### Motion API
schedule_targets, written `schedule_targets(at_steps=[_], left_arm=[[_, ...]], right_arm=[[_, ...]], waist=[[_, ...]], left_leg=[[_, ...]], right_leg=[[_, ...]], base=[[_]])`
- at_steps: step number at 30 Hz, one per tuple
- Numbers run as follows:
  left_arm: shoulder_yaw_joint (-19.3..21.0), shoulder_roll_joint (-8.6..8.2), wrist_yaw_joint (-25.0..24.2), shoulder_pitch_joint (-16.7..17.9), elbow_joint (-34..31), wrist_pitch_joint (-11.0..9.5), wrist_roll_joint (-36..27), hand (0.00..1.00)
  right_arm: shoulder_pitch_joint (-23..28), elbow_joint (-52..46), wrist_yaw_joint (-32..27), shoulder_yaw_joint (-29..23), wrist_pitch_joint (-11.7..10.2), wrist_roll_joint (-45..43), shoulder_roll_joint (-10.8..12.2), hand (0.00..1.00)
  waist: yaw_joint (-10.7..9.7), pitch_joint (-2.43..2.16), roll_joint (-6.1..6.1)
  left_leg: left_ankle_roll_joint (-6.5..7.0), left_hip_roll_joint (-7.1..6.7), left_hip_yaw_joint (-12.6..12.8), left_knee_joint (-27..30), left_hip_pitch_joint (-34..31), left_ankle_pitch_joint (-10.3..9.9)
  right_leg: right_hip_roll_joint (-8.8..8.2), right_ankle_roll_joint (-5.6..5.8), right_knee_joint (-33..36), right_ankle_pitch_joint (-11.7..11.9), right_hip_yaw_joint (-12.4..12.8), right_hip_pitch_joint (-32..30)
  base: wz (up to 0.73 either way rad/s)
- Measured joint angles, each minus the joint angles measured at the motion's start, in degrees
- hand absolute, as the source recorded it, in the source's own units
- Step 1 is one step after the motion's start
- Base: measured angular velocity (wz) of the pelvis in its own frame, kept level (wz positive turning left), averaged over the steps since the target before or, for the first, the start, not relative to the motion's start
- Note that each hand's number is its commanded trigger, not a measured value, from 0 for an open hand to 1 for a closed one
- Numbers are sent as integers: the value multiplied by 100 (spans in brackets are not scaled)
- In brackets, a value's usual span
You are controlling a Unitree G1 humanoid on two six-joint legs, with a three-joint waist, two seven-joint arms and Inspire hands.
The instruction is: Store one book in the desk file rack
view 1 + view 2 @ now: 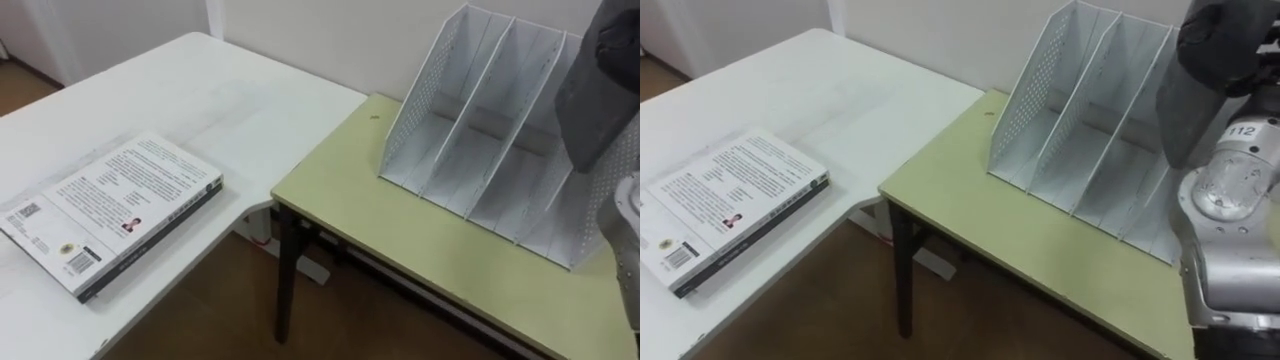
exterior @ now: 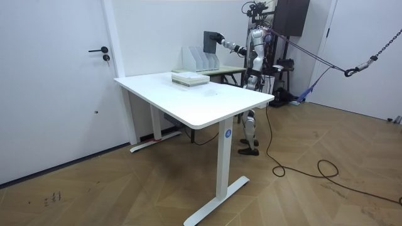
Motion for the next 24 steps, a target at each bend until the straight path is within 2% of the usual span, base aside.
schedule_targets(at_steps=[5,9,11,20,24], left_arm=[[-18,2,68,-31,2,88,-6,0],[-25,23,86,-18,-60,191,-11,0],[-26,29,86,-2,-127,223,-10,0],[-72,71,88,-5,-198,307,-6,0],[-65,121,98,-8,-216,449,-10,0]], right_arm=[[-192,473,28,4,22,15,-76,100],[-400,868,57,134,245,54,-334,100],[-471,939,59,162,262,59,-379,100],[-675,1126,62,283,440,83,-633,100],[-1103,1707,254,331,634,286,-692,100]], waist=[[5,-18,43],[12,-18,69],[16,-19,74],[17,-17,59],[-15,-27,13]], left_leg=[[0,2,-57,29,-44,0],[-3,1,-113,31,-50,3],[-5,0,-120,33,-50,5],[-5,-1,-190,39,-49,7],[-5,-3,-250,53,-58,7]], right_leg=[[-9,0,0,6,-53,-16],[-15,-1,-5,6,-103,-19],[-14,-1,-3,6,-103,-21],[-25,0,-7,6,-131,-18],[-33,0,0,6,-154,-10]], base=[[8],[5],[0],[0],[1]])
